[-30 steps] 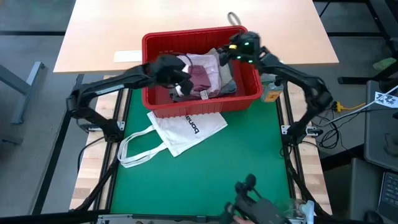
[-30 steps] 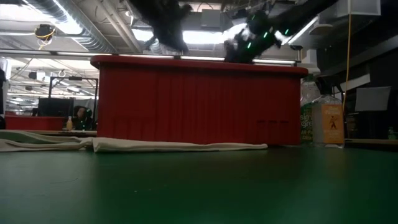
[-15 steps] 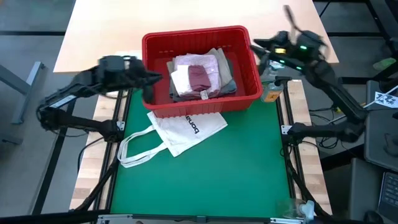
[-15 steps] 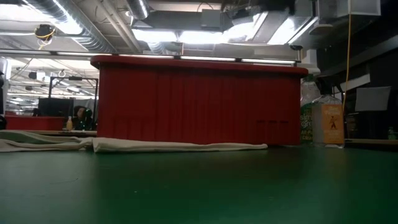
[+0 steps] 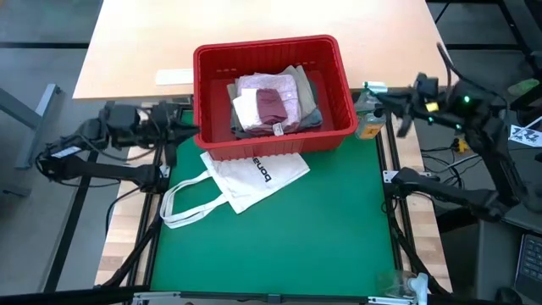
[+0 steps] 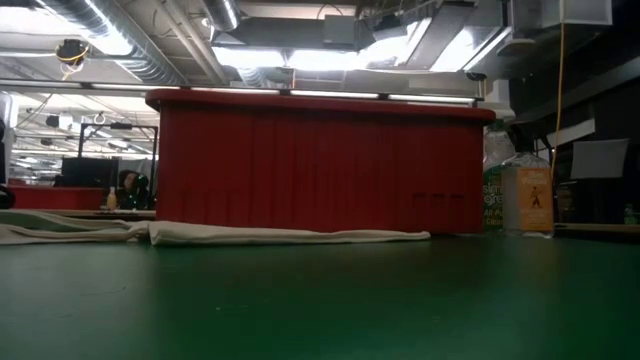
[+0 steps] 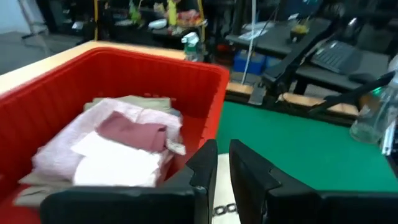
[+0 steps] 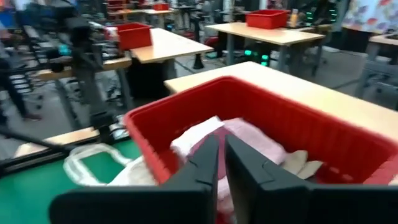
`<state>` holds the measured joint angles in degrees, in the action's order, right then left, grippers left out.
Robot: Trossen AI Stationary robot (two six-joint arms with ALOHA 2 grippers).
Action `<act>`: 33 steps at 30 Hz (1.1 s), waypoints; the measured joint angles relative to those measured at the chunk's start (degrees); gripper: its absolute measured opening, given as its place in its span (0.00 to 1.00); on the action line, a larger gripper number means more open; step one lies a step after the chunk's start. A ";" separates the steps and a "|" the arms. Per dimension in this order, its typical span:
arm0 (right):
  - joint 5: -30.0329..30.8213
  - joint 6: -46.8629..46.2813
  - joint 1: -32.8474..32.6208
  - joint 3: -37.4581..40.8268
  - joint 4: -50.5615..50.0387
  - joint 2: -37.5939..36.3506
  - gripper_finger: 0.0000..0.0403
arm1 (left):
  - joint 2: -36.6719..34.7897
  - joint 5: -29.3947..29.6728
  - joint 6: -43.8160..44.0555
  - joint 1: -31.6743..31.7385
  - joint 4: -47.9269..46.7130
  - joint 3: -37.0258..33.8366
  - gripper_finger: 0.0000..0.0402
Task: Fold laundry
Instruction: Return to Home Position
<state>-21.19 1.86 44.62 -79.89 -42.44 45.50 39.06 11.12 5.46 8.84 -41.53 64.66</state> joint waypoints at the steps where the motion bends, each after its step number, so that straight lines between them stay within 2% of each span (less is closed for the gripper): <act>1: -0.91 0.01 -0.02 1.71 -0.15 -1.95 0.08 | -1.63 -0.05 0.24 -0.49 2.59 -3.02 0.10; 9: -2.62 -4.15 -0.02 23.52 5.61 -21.13 0.08 | -14.51 -0.08 0.41 -1.77 21.07 -27.28 0.10; 13: -2.72 -9.06 -0.01 35.24 8.44 -30.48 0.05 | -20.68 -0.05 0.41 -1.77 26.93 -35.58 0.10; 17: -6.82 -13.15 0.00 45.17 11.25 -37.54 0.02 | -27.41 -0.05 0.51 -1.75 28.84 -41.36 0.10; 26: -9.56 -21.34 0.03 62.64 21.25 -45.36 0.02 | -38.97 -0.03 0.56 -1.75 28.94 -49.81 0.10; 33: -11.55 -28.99 -0.02 73.46 34.41 -45.31 0.01 | -38.83 -0.06 1.91 -1.75 34.91 -57.64 0.10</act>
<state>-32.74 -27.14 44.59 -6.42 -8.02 0.19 0.23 11.06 7.37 7.09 -6.62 7.01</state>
